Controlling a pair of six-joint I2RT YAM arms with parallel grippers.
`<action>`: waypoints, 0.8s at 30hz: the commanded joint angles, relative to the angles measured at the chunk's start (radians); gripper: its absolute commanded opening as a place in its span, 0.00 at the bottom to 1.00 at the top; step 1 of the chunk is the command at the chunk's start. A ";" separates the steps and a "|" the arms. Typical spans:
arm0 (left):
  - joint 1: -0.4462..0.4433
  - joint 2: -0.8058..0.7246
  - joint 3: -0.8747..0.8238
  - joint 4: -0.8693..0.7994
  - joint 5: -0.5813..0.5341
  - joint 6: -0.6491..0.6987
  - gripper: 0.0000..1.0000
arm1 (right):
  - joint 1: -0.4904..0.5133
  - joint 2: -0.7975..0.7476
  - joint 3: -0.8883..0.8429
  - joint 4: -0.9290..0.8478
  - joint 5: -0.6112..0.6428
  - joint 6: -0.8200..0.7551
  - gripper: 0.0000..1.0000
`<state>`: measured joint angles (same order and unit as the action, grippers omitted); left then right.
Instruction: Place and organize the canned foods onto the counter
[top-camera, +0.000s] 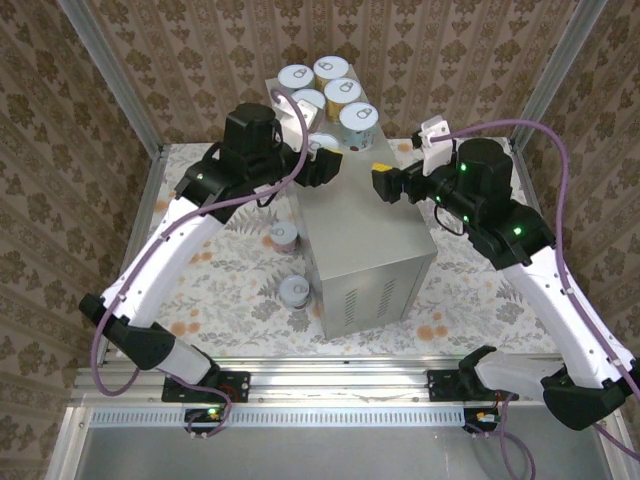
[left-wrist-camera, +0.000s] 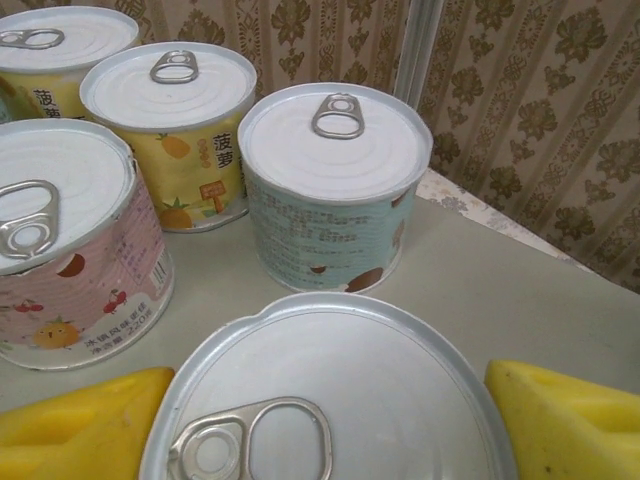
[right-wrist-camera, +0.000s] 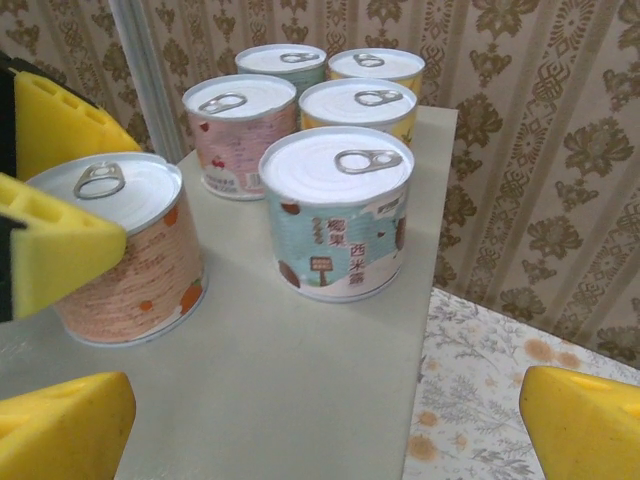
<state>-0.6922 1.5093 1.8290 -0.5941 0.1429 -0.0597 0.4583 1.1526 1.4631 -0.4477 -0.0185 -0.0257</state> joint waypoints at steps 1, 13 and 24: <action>0.043 0.016 0.029 -0.008 0.057 0.006 0.93 | -0.024 0.023 0.033 0.067 -0.041 0.011 1.00; 0.038 -0.085 -0.160 0.100 0.036 -0.083 1.00 | -0.052 0.049 0.116 0.032 0.001 0.133 1.00; 0.022 -0.144 -0.220 0.116 0.014 -0.058 0.95 | -0.052 0.055 0.187 -0.046 0.033 0.106 1.00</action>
<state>-0.6678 1.3712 1.6226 -0.5125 0.1486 -0.1196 0.4103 1.2118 1.6245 -0.4656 -0.0254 0.0830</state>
